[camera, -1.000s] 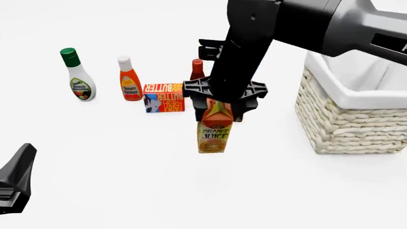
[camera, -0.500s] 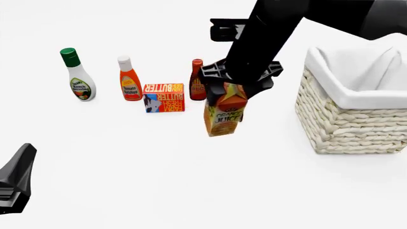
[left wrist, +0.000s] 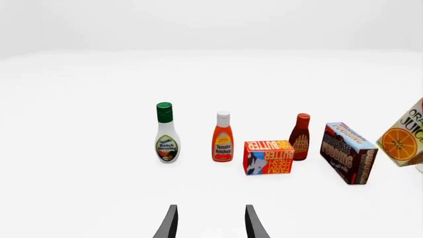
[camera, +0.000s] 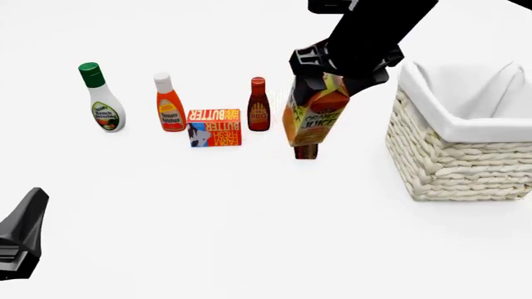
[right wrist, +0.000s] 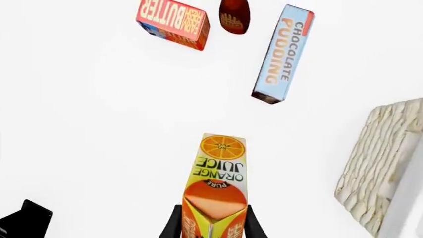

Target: Pick the orange juice and place it in the basket.

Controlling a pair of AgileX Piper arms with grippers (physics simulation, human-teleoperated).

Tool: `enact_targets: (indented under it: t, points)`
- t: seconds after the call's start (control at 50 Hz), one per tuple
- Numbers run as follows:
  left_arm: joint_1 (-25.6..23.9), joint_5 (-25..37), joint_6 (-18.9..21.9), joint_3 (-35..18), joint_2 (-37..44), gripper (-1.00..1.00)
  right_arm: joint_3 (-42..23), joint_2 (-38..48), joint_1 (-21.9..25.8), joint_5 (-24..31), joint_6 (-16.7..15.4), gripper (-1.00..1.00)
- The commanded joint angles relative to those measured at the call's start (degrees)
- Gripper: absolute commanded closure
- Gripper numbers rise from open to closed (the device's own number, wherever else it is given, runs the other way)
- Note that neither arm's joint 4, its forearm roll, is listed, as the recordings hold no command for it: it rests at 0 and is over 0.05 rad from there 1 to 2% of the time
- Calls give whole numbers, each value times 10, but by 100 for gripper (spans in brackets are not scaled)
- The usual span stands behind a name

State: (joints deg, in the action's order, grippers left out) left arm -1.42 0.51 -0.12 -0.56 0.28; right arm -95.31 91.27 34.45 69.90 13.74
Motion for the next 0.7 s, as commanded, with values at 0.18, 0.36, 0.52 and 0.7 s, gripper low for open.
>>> enact_targets:
  t: [0.18,0.36,0.52,0.7]
  points:
    - [4,-1,0,1,1,-100,-19,-33,-54,0,-35,100]
    - [4,-1,0,0,1,-100,-30,-45,-78,0,-62,100]
    - [4,-1,0,0,1,-100,-39,-50,-95,0,-80,100]
    - [4,-1,0,1,1,-100,-46,-56,-111,0,-93,100]
